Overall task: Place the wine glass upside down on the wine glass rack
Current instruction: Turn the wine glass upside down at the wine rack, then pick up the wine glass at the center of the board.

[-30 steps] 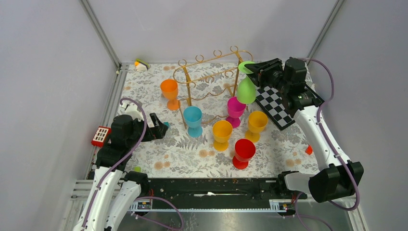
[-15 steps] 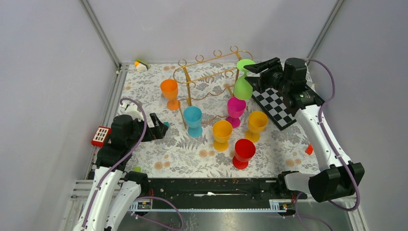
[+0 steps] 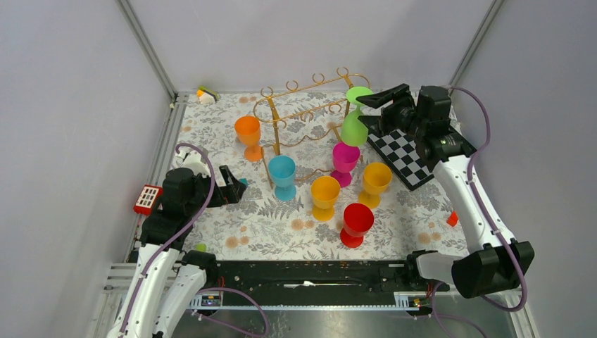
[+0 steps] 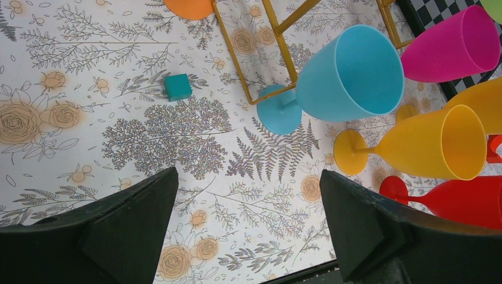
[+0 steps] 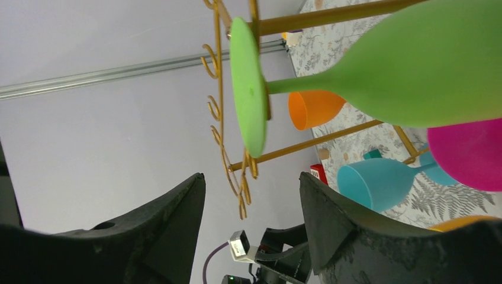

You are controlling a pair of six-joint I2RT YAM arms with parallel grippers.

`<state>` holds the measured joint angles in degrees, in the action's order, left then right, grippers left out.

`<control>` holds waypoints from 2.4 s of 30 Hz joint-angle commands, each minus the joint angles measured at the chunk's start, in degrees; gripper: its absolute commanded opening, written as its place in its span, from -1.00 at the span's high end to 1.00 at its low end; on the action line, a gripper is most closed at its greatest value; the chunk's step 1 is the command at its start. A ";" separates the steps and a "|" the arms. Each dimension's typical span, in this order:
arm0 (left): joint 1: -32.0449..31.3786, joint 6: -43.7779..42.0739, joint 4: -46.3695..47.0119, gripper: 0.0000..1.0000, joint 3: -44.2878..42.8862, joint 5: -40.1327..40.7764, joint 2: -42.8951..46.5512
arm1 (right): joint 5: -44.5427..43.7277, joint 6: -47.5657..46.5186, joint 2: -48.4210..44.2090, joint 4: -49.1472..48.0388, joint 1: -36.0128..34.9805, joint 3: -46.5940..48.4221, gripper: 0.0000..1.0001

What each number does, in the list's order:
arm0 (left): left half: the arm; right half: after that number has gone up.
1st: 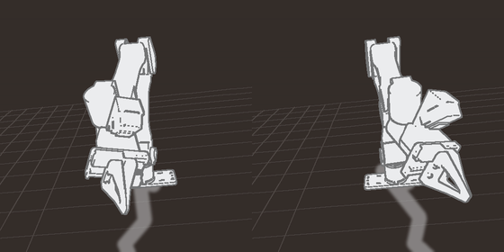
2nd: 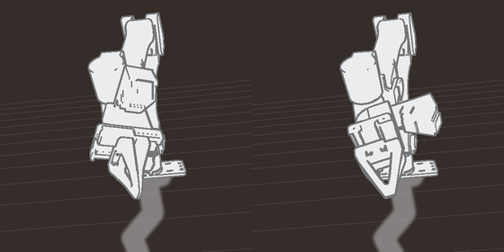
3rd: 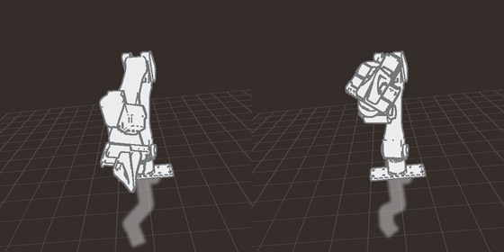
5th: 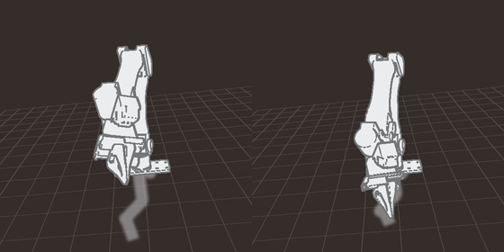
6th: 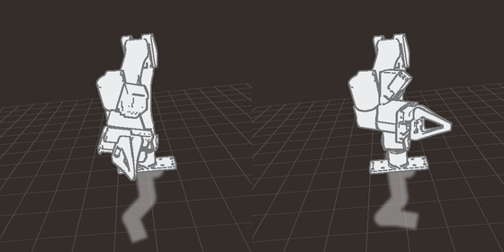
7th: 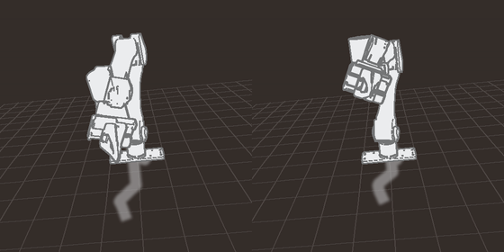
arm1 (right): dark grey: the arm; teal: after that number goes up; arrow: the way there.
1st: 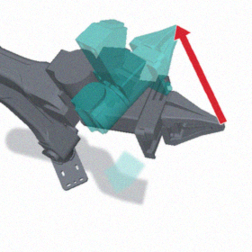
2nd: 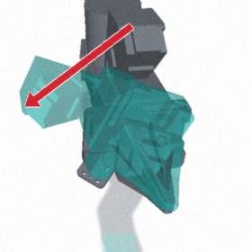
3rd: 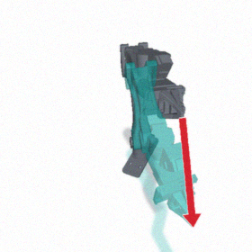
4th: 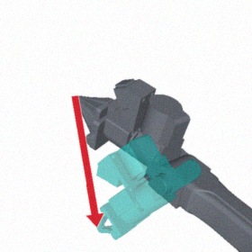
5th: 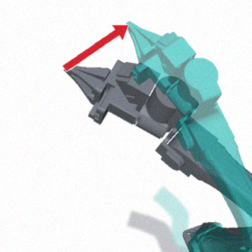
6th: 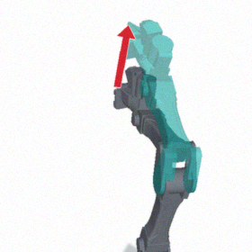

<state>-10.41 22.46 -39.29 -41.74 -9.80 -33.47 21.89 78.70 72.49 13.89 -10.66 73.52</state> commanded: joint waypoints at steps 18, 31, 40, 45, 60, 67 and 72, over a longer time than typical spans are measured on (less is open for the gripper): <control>-0.13 -0.31 2.80 -0.98 -0.25 -0.74 0.59 | -0.51 -23.17 -19.55 15.27 3.62 -10.41 -0.41; -0.13 -0.33 2.81 -0.98 -0.19 -1.19 0.36 | -8.28 -41.58 -22.23 29.52 3.62 -8.13 -0.42; -0.13 -0.31 2.99 -0.98 -0.17 -2.10 -0.26 | -11.81 -45.76 -23.12 33.73 3.62 -9.00 -0.42; -0.13 -0.31 2.99 -0.98 -0.10 -1.89 -0.10 | -11.99 -48.05 -21.27 35.40 3.62 -7.42 -0.40; -0.13 -0.39 3.25 -0.97 -0.01 -2.84 -0.81 | -2.17 -37.33 -14.85 23.00 3.62 -9.78 -0.17; -0.13 -0.45 3.30 -0.97 -0.10 -3.40 -1.19 | -0.01 -32.43 -6.27 16.46 3.62 -8.03 -0.05; -0.11 -0.57 3.50 -0.97 -0.09 -4.05 -1.41 | -1.85 -34.49 -1.39 16.59 3.62 -4.89 -0.05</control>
<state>-10.41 22.46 -39.18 -41.74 -12.21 -34.63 20.47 44.47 69.25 33.26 -7.33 64.77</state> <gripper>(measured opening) 0.988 0.525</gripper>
